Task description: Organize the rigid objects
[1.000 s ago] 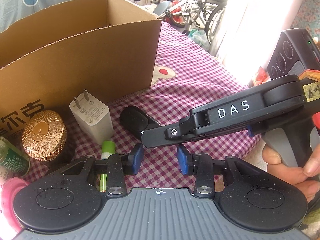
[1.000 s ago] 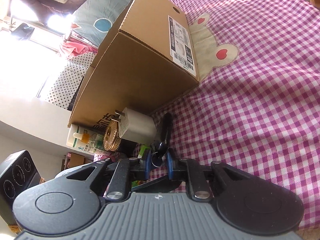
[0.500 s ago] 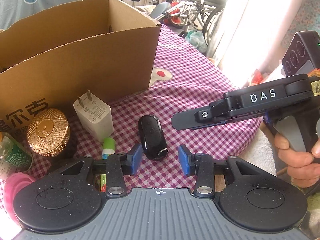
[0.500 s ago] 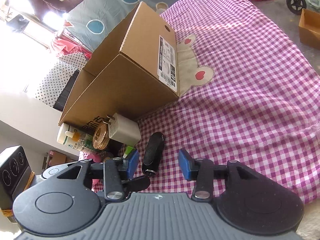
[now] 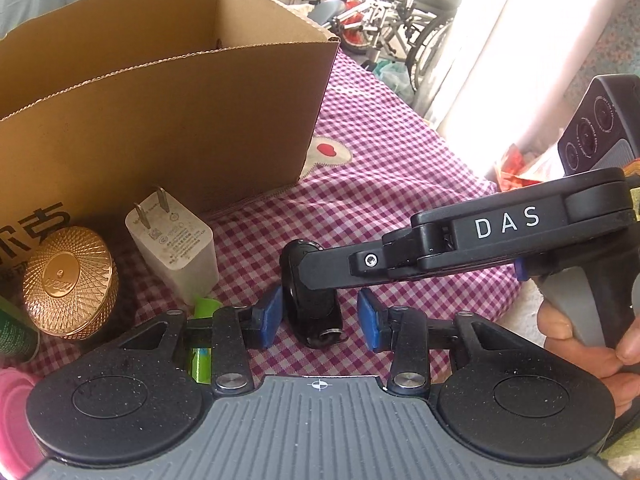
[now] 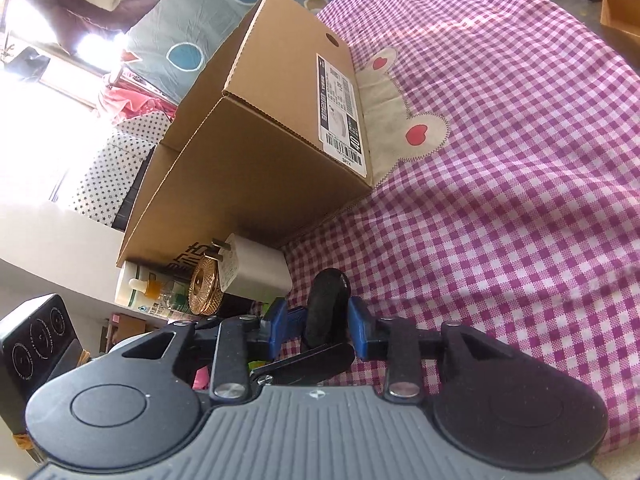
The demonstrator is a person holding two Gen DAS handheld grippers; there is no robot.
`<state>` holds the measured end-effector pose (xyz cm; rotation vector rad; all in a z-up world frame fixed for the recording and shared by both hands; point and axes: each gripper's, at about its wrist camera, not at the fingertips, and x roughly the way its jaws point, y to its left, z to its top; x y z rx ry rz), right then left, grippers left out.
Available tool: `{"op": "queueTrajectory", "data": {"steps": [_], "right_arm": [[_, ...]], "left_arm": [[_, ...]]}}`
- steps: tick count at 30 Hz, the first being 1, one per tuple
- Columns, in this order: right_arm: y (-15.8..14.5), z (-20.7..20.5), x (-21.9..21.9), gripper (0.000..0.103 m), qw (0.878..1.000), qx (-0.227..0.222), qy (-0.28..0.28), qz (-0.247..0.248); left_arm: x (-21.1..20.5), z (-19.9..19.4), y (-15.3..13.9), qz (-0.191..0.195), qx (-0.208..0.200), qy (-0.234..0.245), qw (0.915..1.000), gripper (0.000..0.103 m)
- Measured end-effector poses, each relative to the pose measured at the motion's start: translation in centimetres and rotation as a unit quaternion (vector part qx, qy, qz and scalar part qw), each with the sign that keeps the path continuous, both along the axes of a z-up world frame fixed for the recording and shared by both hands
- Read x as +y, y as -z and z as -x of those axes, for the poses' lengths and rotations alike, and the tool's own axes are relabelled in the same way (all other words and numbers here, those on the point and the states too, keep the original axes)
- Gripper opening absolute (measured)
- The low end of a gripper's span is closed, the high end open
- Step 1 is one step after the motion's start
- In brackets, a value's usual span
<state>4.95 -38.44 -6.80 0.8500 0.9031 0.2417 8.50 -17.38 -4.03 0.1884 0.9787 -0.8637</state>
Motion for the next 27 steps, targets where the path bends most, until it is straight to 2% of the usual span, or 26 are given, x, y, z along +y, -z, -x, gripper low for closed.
{"op": "queueTrajectory", "data": {"steps": [4,7,8,15,18,21,27], "right_arm": [[-0.2,0.4,-0.1,0.028,1.000,-0.016,0.001,-0.003],[0.3,0.3,-0.1,0.025,1.000,-0.007,0.005,0.004],[0.7,0.1,0.0,0.020,1.000,-0.005,0.008,0.003],[0.1,0.3,0.4,0.020,1.000,-0.013,0.017,0.021],[-0.6,0.8,0.5,0.011,0.999,-0.030,0.013,-0.003],[-0.9,0.9,1.3,0.010,0.999,-0.028,0.010,0.015],[-0.3,0.2,1.5,0.011,1.000,-0.022,0.016,0.014]], "left_arm": [[0.1,0.0,0.0,0.003,-0.008,-0.002,1.0000,0.040],[0.2,0.0,0.1,0.006,-0.011,-0.005,0.9999,0.041],[0.2,0.0,0.1,0.006,-0.015,-0.008,0.9999,0.043],[0.6,0.3,0.1,0.014,-0.023,-0.011,0.9996,0.043],[0.9,0.6,0.3,0.014,-0.037,-0.014,0.9991,0.041],[1.2,0.8,0.3,0.014,-0.041,-0.015,0.9989,0.041],[1.2,1.1,0.3,0.002,-0.067,-0.020,0.9975,0.040]]}}
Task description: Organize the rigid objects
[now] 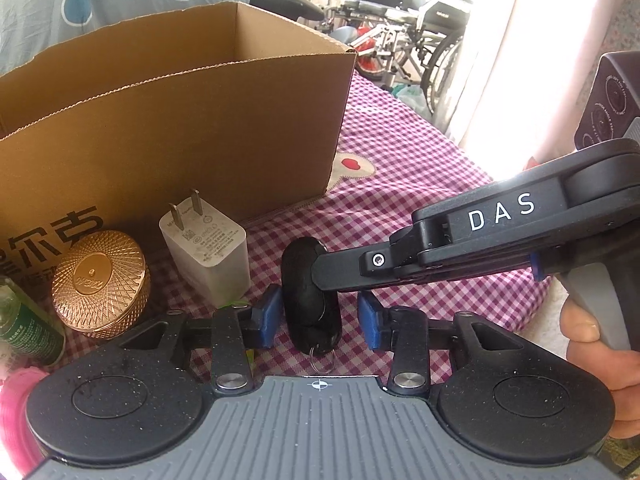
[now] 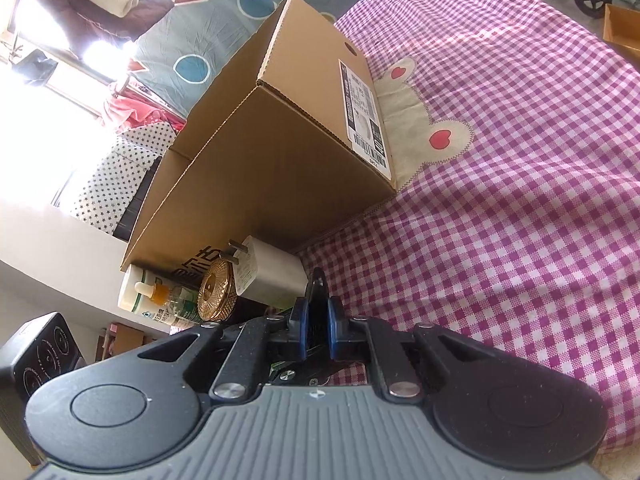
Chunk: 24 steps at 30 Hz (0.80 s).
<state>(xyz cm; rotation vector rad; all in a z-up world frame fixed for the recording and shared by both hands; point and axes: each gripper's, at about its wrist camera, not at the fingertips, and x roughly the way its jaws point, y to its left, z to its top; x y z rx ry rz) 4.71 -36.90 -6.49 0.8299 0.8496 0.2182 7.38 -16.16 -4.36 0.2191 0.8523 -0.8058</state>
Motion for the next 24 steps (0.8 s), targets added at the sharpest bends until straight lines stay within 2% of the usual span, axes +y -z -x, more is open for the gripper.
{"op": "queueTrajectory", "data": {"steps": [6,10,12,16,20,24], "right_arm": [[0.5,-0.7,-0.1,0.011,1.000,0.016,0.012,0.005],[0.2,-0.3,0.1,0.010,1.000,0.012,0.012,0.012],[-0.8,0.2,0.3,0.009,1.000,0.004,0.009,0.015],[-3.9,1.3,1.2,0.003,0.999,-0.033,-0.009,0.020],[-7.8,1.5,2.5,0.002,0.995,-0.084,-0.020,0.058],[-8.3,0.0,2.6,0.002,0.994,-0.088,-0.021,0.064]], "left_arm": [[-0.3,0.7,0.1,-0.013,-0.026,0.000,0.9996,0.039],[0.0,0.6,-0.3,-0.007,-0.017,-0.003,0.9998,0.035],[0.3,0.8,-1.0,0.002,-0.015,-0.005,0.9999,0.035],[1.1,1.8,-3.7,0.025,-0.035,-0.003,0.9991,0.034],[2.2,1.8,-6.3,0.050,-0.058,-0.018,0.9969,0.034],[2.5,0.9,-6.6,0.056,-0.052,-0.030,0.9966,0.032]]}}
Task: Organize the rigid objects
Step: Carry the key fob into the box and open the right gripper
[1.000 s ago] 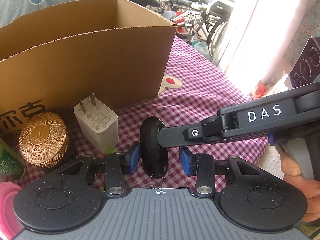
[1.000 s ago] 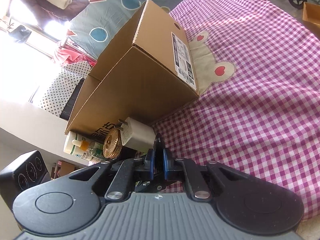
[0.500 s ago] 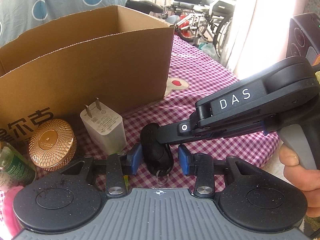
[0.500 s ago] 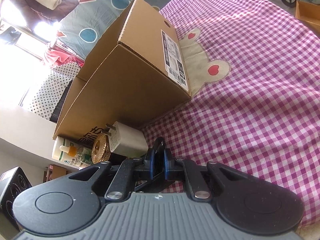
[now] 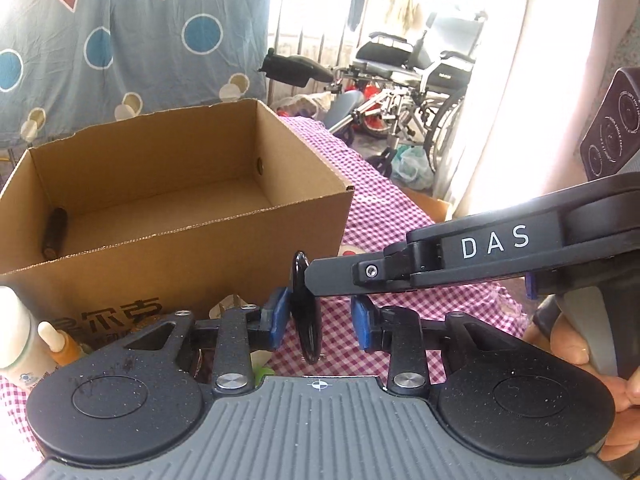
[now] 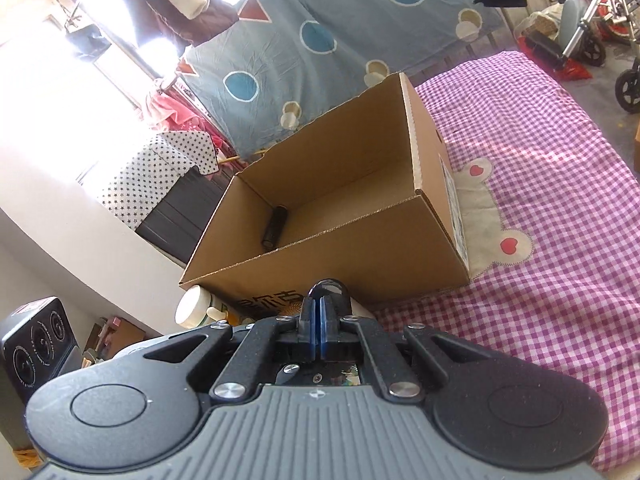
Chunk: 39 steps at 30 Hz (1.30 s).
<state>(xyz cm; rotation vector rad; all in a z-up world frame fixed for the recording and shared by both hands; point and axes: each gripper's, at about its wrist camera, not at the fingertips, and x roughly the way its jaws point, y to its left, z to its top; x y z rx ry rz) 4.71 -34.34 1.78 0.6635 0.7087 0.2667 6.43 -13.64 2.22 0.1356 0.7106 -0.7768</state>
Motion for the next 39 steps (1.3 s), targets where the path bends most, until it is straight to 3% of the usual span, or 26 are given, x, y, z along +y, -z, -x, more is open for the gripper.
{"op": "queueTrajectory", "data": {"steps": [8,15,19,22,25,30,33,39], "right_arm": [[-2.2,-1.9,1.4,0.002,0.999,-0.023,-0.031,0.001],[-6.1,-7.5,3.3,0.002,0.996,-0.052,-0.078,0.003],[-7.0,-13.1,5.0,0.002,0.993,-0.033,-0.117,-0.012],[-6.4,-17.0,6.5,0.002,0.990,-0.005,-0.139,-0.023],[-4.6,-20.9,8.0,0.002,0.986,0.041,-0.155,-0.041],[-0.9,-26.0,9.4,0.003,0.981,0.106,-0.153,-0.060],[0.3,-27.4,8.8,0.004,0.980,0.127,-0.137,-0.072],[-1.6,-25.2,6.2,0.004,0.985,0.099,-0.125,-0.065]], "left_arm": [[1.1,-1.9,-1.8,0.029,0.010,-0.031,0.9990,0.031],[3.8,-6.5,-5.5,0.057,0.024,-0.081,0.9947,0.031],[4.9,-9.9,-6.7,0.039,0.036,-0.117,0.9917,0.031],[6.1,-13.3,-6.3,0.020,0.076,-0.147,0.9861,0.031],[6.9,-16.5,-4.8,-0.014,0.118,-0.170,0.9783,0.030],[7.1,-20.0,-2.4,-0.063,0.144,-0.196,0.9678,0.031],[7.4,-20.8,-2.0,-0.076,0.144,-0.212,0.9636,0.031],[8.0,-19.2,-3.8,-0.064,0.117,-0.207,0.9691,0.032]]}}
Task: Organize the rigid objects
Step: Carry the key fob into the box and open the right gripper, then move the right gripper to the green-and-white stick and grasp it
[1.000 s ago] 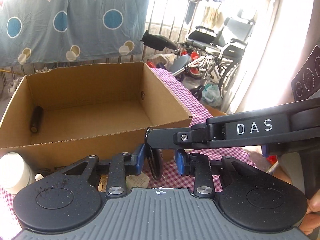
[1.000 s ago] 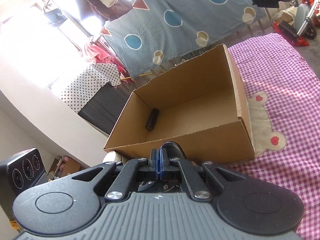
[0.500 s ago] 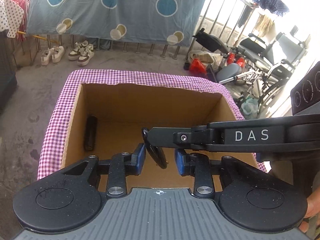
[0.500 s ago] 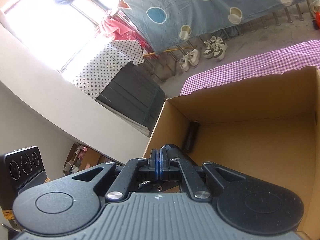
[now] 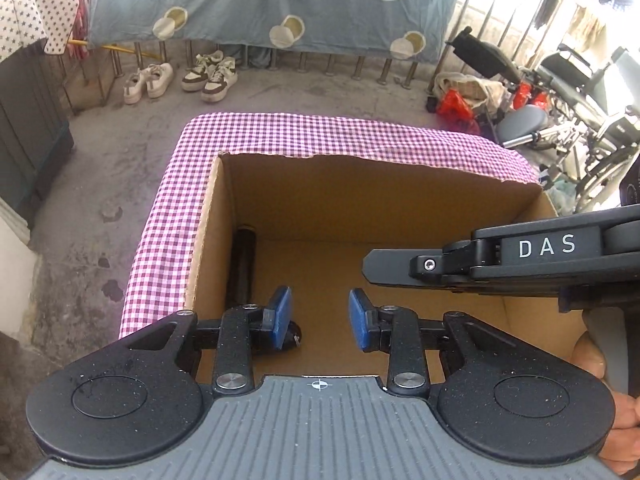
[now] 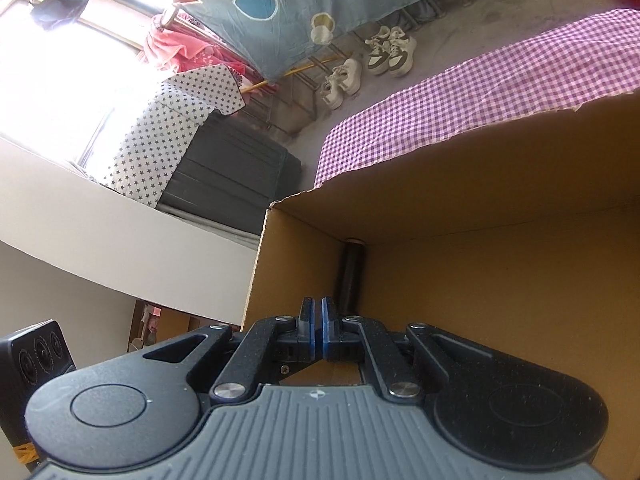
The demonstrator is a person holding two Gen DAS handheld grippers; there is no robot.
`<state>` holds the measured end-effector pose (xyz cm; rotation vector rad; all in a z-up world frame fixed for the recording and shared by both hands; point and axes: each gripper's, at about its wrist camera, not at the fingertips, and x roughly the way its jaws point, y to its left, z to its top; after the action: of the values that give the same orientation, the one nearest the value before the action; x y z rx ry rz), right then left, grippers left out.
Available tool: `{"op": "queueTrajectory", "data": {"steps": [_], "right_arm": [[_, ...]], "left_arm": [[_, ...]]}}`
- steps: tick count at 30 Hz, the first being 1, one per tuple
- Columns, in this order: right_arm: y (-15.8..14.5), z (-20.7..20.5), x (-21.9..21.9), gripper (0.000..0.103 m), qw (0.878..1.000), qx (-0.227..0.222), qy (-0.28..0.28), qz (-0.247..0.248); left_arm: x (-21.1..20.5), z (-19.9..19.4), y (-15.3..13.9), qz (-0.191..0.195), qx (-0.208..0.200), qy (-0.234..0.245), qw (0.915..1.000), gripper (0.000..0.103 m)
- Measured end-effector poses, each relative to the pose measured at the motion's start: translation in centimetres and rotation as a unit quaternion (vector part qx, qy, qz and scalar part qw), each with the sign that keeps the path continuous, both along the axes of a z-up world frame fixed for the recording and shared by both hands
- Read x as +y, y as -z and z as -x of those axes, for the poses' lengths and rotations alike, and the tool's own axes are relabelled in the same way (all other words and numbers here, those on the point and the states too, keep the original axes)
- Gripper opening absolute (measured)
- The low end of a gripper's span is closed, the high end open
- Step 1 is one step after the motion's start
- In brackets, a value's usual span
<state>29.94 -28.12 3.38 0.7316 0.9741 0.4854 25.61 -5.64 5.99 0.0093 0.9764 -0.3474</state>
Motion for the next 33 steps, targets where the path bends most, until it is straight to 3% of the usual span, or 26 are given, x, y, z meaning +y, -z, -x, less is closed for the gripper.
{"op": "queueTrajectory", "data": {"steps": [8,12,14,15,17,18,22,25,30,33], "right_arm": [[-6.4,9.0,-4.6,0.005,0.995,-0.085,0.020,0.039],[-8.5,15.5,-6.2,0.008,0.989,-0.123,0.032,0.071],[-8.7,18.5,-6.7,0.021,0.987,-0.131,0.044,0.086],[-8.6,19.9,-7.0,0.027,0.986,-0.132,0.049,0.093],[-7.8,22.3,-7.0,0.049,0.983,-0.132,0.064,0.108],[-7.4,23.2,-7.1,0.052,0.982,-0.131,0.070,0.113],[-3.9,26.7,-6.4,0.053,0.981,-0.105,0.099,0.130],[-1.2,27.6,-5.8,0.053,0.981,-0.087,0.115,0.129],[3.2,27.0,-3.7,0.050,0.983,-0.046,0.113,0.135],[4.6,26.1,-2.3,0.047,0.984,-0.035,0.097,0.144]], "left_arm": [[0.8,5.4,-4.4,0.027,-0.063,0.031,0.9972,0.036],[1.2,9.5,-5.8,0.047,-0.089,0.058,0.9933,0.052],[1.2,11.4,-5.8,0.051,-0.095,0.072,0.9916,0.060],[1.2,12.3,-5.6,0.052,-0.095,0.078,0.9910,0.065],[0.9,14.0,-4.9,0.056,-0.091,0.094,0.9898,0.070],[0.8,14.8,-4.4,0.057,-0.088,0.103,0.9892,0.073],[0.2,17.7,-2.1,0.047,-0.087,0.133,0.9862,0.091],[-0.7,20.1,0.1,0.022,-0.098,0.164,0.9813,0.097],[-2.9,22.9,4.2,-0.047,-0.132,0.197,0.9705,0.096],[-3.8,23.7,6.2,-0.055,-0.140,0.197,0.9687,0.086]]}}
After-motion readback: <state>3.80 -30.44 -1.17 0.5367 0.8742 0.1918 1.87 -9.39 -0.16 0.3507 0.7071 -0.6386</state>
